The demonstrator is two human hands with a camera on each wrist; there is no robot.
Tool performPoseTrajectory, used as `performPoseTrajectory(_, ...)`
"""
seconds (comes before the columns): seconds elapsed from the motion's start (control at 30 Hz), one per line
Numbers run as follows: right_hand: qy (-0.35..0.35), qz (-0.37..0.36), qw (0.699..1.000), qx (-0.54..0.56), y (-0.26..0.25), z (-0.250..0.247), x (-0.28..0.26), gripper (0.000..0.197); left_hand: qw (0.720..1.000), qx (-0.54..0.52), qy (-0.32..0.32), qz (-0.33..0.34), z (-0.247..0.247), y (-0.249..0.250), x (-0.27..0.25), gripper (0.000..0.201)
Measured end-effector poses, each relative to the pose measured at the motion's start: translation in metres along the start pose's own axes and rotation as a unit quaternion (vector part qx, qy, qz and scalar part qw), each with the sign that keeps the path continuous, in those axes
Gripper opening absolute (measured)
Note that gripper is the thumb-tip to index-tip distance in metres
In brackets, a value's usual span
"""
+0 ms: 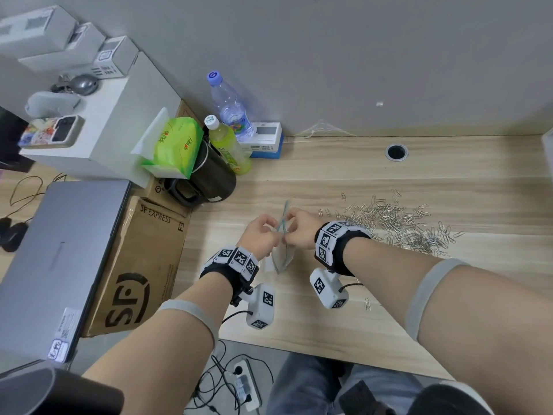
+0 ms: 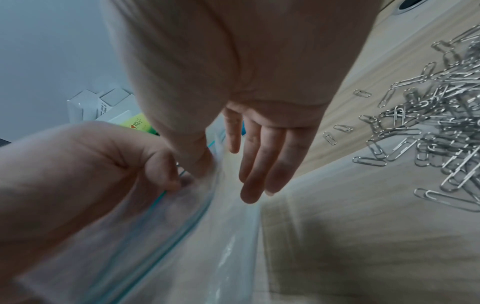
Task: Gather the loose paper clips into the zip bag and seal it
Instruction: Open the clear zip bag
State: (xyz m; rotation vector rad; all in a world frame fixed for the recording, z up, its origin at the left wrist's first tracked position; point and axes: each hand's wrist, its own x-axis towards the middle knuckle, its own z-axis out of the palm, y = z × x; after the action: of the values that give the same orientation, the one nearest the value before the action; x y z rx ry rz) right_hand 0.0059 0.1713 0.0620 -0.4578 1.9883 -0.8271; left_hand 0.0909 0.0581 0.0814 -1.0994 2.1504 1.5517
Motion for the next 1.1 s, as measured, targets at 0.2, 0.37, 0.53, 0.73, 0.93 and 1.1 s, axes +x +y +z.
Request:
performPoseTrajectory(0.2,0.028,-0.004,1.000,-0.012,0.003,-0.003,0.003,0.048,0.999,-0.018,-0.047,0.001,0.002,0.000,0.001,0.062)
performPoseTrajectory(0.37,0.023,0.011,1.000,0.008,0.007,-0.003,0.008,0.067,0.999,0.013,0.016,0.031,-0.002,0.000,0.008,0.060)
performPoseTrajectory(0.53,0.023,0.031,0.999,0.008,0.010,-0.010,0.007,0.058,0.993,0.040,0.097,0.053,-0.008,0.002,0.010,0.049)
performPoseTrajectory(0.73,0.008,0.061,0.998,0.034,0.015,-0.018,0.010,0.058,0.974,0.034,0.222,0.011,-0.022,0.003,0.017,0.035)
performPoseTrajectory(0.93,0.038,0.095,0.992,0.072,0.016,-0.022,0.014,0.028,0.967,0.014,0.253,0.029,-0.024,0.006,0.025,0.021)
performPoseTrajectory(1.1,0.031,0.073,0.994,0.079,0.017,-0.024,0.016,0.021,0.983,0.037,0.161,0.080,-0.015,0.007,0.023,0.016)
